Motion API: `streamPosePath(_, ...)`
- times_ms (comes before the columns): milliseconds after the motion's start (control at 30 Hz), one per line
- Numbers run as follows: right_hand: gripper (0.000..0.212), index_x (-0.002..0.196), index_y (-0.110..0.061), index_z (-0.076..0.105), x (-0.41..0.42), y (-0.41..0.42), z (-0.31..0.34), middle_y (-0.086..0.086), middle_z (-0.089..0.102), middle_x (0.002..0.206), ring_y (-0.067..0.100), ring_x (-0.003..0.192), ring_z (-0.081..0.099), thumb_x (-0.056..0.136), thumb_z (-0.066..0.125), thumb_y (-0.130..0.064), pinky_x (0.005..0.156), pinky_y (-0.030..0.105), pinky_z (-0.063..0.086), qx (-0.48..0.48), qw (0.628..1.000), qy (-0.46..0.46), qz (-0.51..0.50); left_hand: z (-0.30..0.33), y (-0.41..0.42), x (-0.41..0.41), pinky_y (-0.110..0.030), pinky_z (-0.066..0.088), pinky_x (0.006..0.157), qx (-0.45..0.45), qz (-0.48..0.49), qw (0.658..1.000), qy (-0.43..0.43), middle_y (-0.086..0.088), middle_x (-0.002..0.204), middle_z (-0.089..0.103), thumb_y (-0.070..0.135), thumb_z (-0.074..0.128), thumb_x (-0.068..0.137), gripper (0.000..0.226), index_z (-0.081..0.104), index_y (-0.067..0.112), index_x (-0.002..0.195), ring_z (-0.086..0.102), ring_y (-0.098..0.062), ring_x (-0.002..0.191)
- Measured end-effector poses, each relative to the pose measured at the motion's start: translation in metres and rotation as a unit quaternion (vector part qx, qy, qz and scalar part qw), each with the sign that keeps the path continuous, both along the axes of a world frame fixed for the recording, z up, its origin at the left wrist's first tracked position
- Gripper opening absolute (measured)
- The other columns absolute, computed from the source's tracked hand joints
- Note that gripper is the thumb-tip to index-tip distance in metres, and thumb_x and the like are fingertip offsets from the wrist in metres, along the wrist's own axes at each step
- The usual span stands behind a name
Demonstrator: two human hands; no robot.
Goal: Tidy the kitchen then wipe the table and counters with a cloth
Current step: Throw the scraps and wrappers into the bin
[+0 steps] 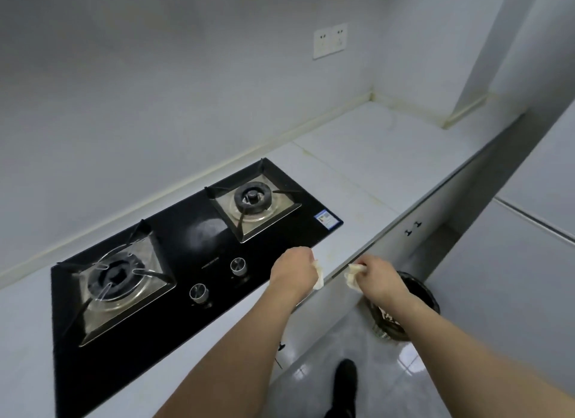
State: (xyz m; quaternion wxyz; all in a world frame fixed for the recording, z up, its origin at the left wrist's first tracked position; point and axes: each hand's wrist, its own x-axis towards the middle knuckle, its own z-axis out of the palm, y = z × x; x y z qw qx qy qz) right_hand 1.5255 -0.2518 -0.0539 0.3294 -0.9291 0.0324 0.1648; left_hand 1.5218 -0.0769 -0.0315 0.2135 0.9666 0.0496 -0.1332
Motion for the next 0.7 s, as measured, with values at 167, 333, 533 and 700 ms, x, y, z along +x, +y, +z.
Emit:
streamPosePath(167,0.019,0.101,-0.012,0.06,0.082,-0.05,0.004,0.005,0.061,0.097,0.025,0.092,0.059,0.09,0.044,-0.011,0.071,0.03,0.044,-0.022,0.999,0.02,0.011,-0.005,-0.049,0.087,-0.034,0.053,0.083,-0.009,-0.004,1.0,0.019,-0.008,0.108,0.064,0.011,0.05,0.092,0.022,0.061,0.01,0.11,0.062,-0.025,0.096)
streamPosePath(333,0.028,0.102,-0.018,0.06,0.148,-0.099,0.016,0.005,0.061,0.102,0.023,0.089,0.057,0.086,0.041,-0.006,0.071,0.033,0.048,-0.018,1.0,0.021,-0.012,0.007,-0.096,0.161,-0.033,0.049,0.08,-0.031,-0.006,0.999,0.018,-0.011,0.114,0.062,0.005,0.046,0.089,0.025,0.06,0.006,0.11,0.06,-0.028,0.101)
streamPosePath(533,0.03,0.104,0.001,0.064,0.182,-0.158,0.002,0.02,0.065,0.107,0.03,0.102,0.062,0.085,0.042,-0.002,0.079,0.036,0.051,-0.022,0.996,0.08,0.007,-0.006,-0.162,0.201,-0.027,0.041,0.076,-0.043,-0.026,0.998,0.03,-0.009,0.112,0.061,0.007,0.045,0.087,0.021,0.061,0.006,0.102,0.057,-0.025,0.103)
streamPosePath(700,0.019,0.078,-0.01,0.059,0.202,-0.228,-0.026,0.008,0.06,0.087,0.025,0.084,0.057,0.091,0.044,-0.009,0.066,0.027,0.042,0.003,0.994,0.104,0.031,-0.02,-0.224,0.213,-0.025,0.042,0.075,-0.056,0.005,0.996,0.063,-0.006,0.111,0.062,0.009,0.045,0.088,0.024,0.063,0.009,0.105,0.058,-0.022,0.101)
